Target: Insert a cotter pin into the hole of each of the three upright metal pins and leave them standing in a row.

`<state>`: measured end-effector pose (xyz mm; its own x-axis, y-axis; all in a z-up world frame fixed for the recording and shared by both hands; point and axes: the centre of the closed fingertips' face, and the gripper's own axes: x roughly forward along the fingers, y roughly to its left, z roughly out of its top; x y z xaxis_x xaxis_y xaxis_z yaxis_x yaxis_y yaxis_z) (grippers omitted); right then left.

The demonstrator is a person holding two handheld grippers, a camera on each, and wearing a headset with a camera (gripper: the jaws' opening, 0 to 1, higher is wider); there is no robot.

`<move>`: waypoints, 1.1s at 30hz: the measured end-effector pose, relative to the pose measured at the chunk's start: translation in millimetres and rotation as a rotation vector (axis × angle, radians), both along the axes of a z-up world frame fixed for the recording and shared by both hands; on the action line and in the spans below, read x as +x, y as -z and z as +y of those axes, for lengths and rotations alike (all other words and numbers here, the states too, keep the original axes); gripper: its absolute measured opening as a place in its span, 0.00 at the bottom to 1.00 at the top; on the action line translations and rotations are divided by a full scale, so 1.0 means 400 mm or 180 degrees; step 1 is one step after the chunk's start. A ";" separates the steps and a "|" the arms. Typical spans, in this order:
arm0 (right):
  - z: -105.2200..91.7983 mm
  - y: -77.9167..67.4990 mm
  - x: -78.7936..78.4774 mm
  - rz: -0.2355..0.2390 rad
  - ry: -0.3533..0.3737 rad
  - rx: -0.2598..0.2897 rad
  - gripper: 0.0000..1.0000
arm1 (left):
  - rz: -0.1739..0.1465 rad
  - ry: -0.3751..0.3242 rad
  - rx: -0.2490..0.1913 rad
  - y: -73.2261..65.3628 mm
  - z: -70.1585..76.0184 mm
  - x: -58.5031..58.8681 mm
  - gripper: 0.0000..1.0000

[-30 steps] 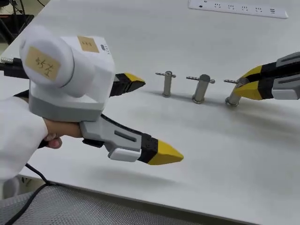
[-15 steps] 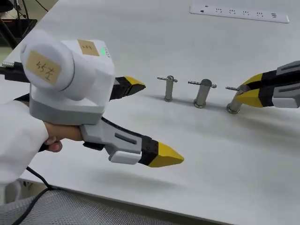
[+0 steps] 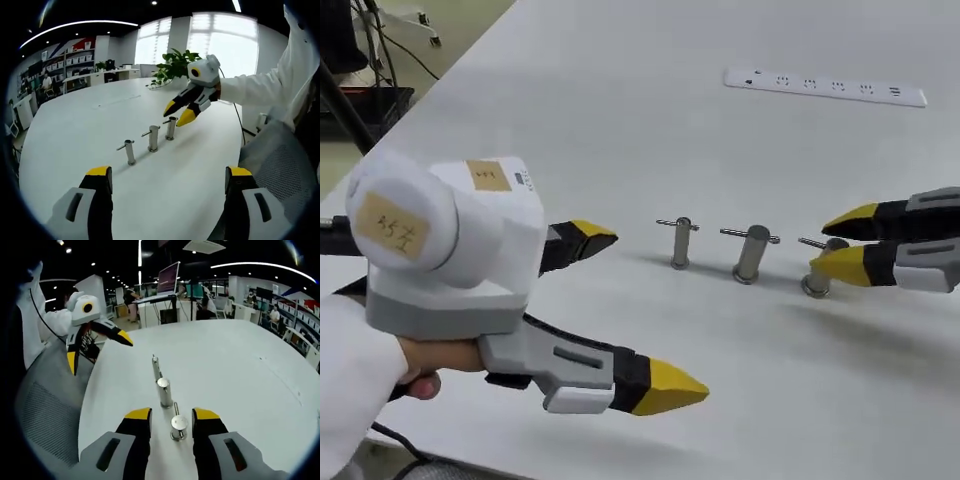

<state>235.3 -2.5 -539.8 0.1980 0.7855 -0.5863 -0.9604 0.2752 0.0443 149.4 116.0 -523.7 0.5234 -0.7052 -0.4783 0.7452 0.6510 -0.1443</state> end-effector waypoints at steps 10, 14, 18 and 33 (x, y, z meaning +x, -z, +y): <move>-0.017 -0.051 -0.031 0.0123 0.0373 0.0197 0.52 | -0.0027 -0.0390 -0.0320 -0.041 0.030 0.022 0.93; -0.035 -0.075 -0.046 0.0153 0.0561 0.0294 0.53 | -0.0022 -0.0496 -0.0358 -0.048 0.044 0.021 0.93; -0.057 -0.085 -0.062 0.0197 0.0751 0.0328 0.58 | -0.0006 -0.0569 -0.0420 -0.051 0.055 0.019 0.93; -0.190 -0.060 -0.116 0.0485 0.1706 0.0407 0.89 | 0.0050 -0.0832 -0.0529 -0.068 0.097 0.018 0.95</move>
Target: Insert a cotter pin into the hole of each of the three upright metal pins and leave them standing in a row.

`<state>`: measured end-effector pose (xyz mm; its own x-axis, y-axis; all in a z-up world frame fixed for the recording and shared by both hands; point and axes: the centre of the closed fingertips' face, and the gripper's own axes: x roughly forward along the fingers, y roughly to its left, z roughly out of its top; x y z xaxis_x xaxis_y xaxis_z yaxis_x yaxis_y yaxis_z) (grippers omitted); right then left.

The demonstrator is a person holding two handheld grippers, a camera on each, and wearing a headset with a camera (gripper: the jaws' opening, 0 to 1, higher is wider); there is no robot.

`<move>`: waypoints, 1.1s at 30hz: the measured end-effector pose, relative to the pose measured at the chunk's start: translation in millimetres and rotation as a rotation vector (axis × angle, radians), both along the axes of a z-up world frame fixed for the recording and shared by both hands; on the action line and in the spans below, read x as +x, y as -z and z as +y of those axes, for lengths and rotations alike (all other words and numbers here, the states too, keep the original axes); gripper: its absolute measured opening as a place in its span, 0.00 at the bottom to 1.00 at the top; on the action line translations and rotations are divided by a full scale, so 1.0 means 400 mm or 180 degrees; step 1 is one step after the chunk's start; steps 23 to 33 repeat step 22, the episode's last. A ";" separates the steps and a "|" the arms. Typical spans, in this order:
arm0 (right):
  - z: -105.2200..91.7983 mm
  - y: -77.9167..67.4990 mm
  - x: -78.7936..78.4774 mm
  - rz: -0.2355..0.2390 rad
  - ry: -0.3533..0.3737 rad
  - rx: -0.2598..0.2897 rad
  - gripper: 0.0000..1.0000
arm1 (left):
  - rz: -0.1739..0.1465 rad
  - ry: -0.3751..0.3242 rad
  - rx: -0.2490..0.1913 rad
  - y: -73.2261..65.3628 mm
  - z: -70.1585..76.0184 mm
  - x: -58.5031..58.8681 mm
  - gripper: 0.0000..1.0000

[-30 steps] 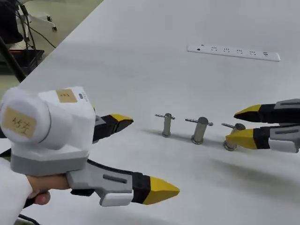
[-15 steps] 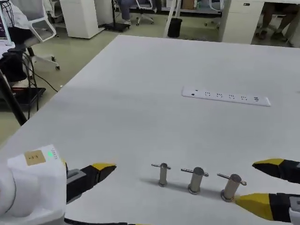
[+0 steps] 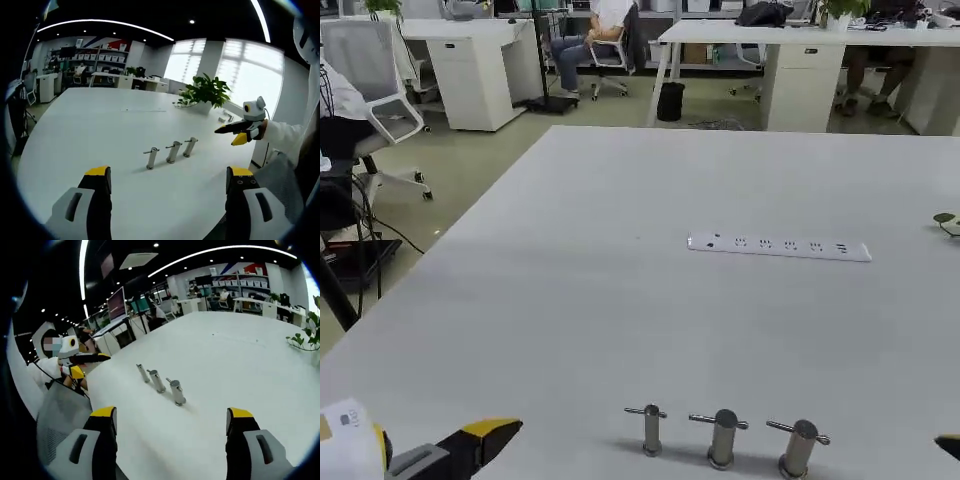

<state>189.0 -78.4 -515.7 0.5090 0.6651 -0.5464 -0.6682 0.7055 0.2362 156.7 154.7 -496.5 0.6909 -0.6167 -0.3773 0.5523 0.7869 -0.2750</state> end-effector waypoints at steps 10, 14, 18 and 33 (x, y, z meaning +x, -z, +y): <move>-0.038 0.009 -0.045 0.0120 0.0187 0.0110 0.95 | 0.0091 -0.0172 -0.0056 -0.014 0.029 -0.014 0.97; -0.041 0.037 -0.067 0.0206 0.0177 0.0030 0.98 | 0.0135 -0.0224 -0.0065 -0.017 0.029 -0.019 0.99; -0.040 0.059 -0.078 0.0246 0.0122 -0.0087 0.98 | 0.0197 -0.0277 -0.0089 -0.017 0.025 -0.022 0.99; -0.029 0.067 -0.080 0.0251 0.0099 -0.0048 0.98 | 0.0266 -0.0297 -0.0074 -0.017 0.016 -0.035 0.99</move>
